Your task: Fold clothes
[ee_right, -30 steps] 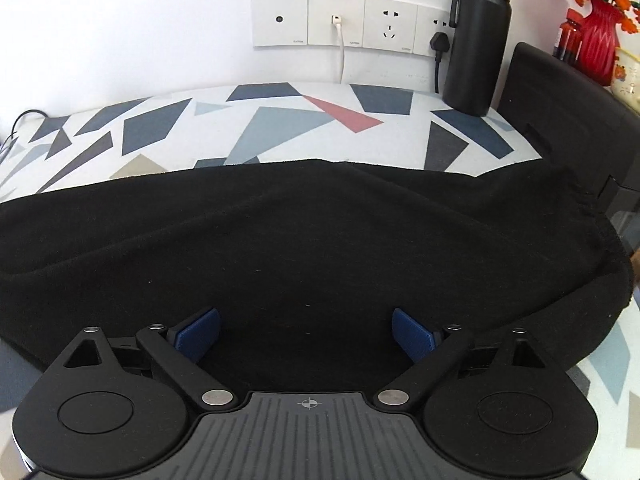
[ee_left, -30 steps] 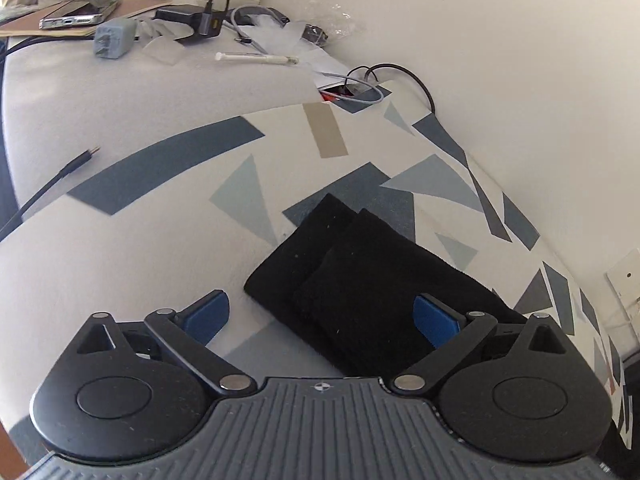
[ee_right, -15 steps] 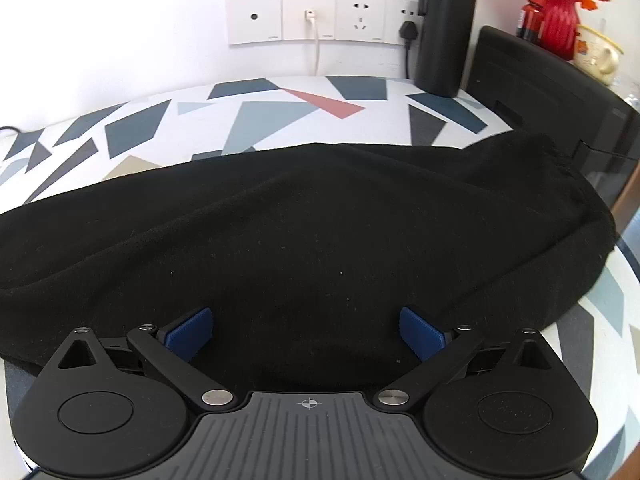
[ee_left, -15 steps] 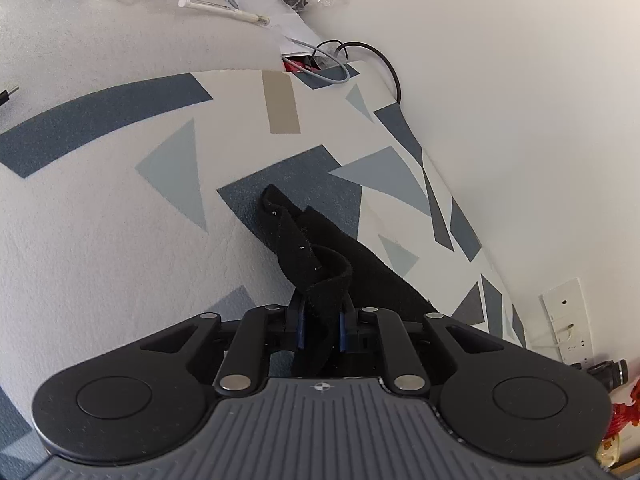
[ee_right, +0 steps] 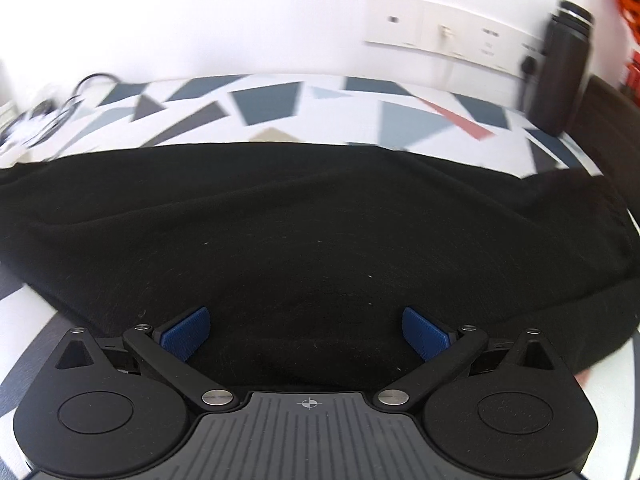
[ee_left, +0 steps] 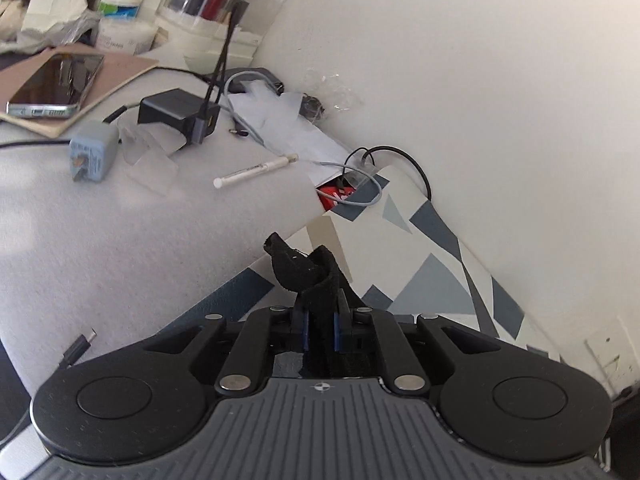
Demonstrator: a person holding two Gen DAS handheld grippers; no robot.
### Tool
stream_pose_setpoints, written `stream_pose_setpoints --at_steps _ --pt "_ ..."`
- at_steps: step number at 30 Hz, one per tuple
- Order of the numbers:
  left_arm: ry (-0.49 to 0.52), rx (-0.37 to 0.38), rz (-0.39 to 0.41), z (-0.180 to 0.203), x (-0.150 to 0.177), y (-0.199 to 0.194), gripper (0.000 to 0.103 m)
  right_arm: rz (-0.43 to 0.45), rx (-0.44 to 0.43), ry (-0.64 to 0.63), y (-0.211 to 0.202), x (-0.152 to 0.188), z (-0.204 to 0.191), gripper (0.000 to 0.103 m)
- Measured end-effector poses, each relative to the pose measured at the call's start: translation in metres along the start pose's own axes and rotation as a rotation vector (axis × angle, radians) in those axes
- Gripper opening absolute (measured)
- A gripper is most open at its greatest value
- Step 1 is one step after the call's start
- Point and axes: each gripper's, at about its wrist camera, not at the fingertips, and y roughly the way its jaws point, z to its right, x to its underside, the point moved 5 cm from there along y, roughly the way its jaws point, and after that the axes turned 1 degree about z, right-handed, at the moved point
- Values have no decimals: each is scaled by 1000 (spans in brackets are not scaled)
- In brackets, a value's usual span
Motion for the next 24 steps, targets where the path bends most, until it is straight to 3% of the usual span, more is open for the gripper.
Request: stream_pose_setpoints --at_steps 2,4,10,14,20,24 --pt "67 40 -3 20 6 -4 10 2 -15 -15 -1 -2 -5 102" --pt "140 110 -16 52 18 -8 10 18 41 43 -5 -5 13 102" --pt "317 333 -87 161 69 -16 10 78 231 374 -27 -15 111 102" --pt "403 445 -146 227 112 -13 10 103 296 513 -45 -8 167 102" --pt "569 530 -254 295 202 -2 10 103 318 596 -61 12 214 102" --pt "691 519 -304 314 253 4 10 98 311 625 -64 23 240 102"
